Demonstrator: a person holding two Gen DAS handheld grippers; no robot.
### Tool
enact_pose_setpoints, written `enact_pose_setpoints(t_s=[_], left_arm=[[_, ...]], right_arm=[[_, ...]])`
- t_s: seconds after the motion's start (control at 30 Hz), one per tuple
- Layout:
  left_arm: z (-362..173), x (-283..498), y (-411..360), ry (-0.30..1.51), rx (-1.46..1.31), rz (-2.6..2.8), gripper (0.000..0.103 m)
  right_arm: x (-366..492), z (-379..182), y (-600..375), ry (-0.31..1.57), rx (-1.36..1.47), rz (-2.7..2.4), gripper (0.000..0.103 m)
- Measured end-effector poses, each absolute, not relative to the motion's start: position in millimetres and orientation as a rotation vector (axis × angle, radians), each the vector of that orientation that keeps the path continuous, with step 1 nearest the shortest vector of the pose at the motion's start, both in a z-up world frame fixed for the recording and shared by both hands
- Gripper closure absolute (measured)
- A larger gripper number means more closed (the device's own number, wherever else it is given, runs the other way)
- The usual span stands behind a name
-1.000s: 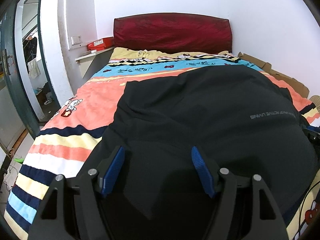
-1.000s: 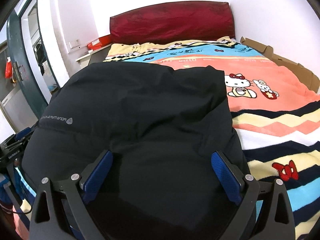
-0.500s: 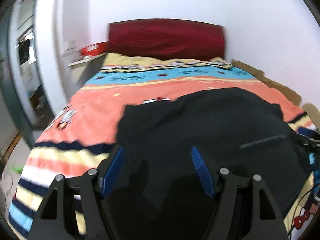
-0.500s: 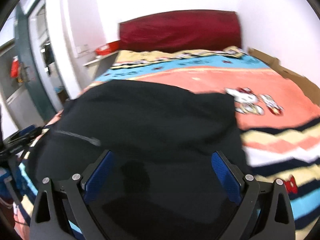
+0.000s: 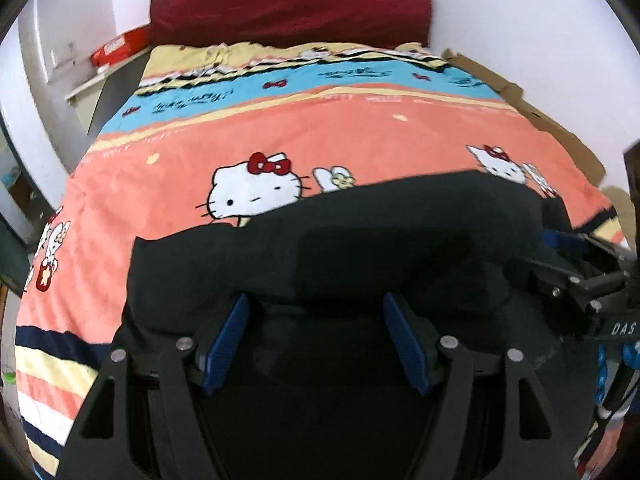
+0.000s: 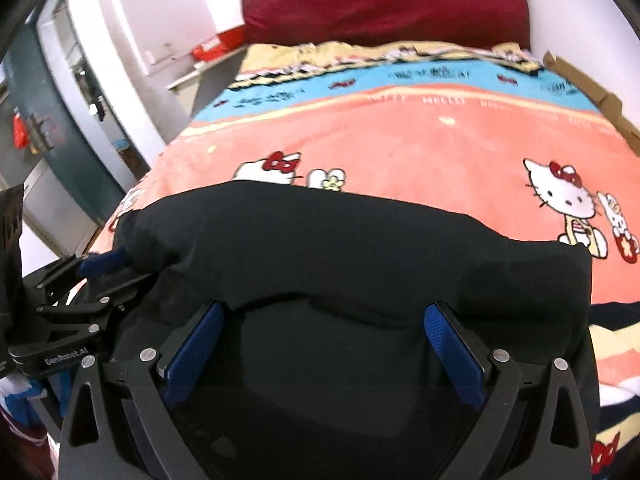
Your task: Fold large clothes
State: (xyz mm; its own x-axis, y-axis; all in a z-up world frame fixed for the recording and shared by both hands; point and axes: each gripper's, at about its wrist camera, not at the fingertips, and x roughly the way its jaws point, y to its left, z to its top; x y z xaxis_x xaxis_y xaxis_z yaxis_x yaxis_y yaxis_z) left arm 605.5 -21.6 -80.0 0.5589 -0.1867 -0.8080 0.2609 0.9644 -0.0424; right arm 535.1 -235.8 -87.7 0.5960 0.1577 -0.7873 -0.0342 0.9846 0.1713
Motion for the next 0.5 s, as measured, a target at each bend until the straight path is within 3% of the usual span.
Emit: enact_pose_setpoints(t_s=[0.2,0.5], left_arm=[[-94.9,634.2,-9.8,0.992,0.004,-0.293,0.030],[-116.2,637.0,73.8,1.055,-0.219,-0.202,0.030]], right_arm=[[556.8,-101.0,-249.3,0.942,0.185,0.105,0.005],[550.4,-118.5,-323.8,0.937,0.348,0.058,0.004]])
